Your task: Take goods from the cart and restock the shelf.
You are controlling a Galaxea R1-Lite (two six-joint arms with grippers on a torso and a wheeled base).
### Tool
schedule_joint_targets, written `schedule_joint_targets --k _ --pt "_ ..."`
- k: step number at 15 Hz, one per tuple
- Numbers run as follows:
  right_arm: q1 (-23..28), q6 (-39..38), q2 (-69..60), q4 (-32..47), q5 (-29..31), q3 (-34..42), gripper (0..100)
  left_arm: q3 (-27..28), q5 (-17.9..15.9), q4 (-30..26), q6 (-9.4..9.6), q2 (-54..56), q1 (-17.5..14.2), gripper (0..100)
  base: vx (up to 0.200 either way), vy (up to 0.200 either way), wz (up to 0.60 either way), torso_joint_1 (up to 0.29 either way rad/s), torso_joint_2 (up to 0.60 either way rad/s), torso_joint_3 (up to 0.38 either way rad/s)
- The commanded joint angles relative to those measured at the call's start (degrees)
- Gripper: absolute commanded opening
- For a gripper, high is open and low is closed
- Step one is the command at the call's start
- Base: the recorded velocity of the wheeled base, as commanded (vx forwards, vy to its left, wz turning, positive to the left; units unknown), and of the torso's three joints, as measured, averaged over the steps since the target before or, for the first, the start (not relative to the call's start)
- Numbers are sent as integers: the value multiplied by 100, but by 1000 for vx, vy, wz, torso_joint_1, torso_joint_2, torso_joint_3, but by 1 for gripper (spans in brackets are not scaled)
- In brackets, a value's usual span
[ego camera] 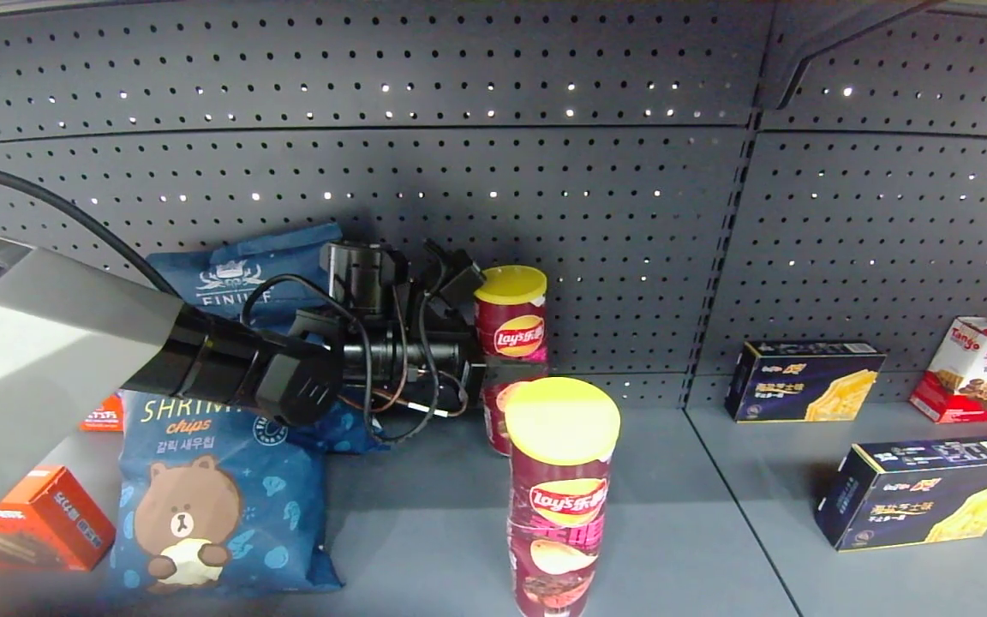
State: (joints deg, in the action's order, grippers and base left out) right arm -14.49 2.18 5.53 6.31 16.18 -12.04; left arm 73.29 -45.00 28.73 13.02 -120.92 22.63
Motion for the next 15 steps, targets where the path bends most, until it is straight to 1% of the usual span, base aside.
schedule_joint_targets --k 1,15 --pt "-10 2 18 1 -1 27 100 27 0 1 -1 -46 -13 0 0 0 0 0 0 0" --pt "-1 -7 9 1 -1 35 100 36 0 1 -1 -230 67 0 0 0 0 0 0 0"
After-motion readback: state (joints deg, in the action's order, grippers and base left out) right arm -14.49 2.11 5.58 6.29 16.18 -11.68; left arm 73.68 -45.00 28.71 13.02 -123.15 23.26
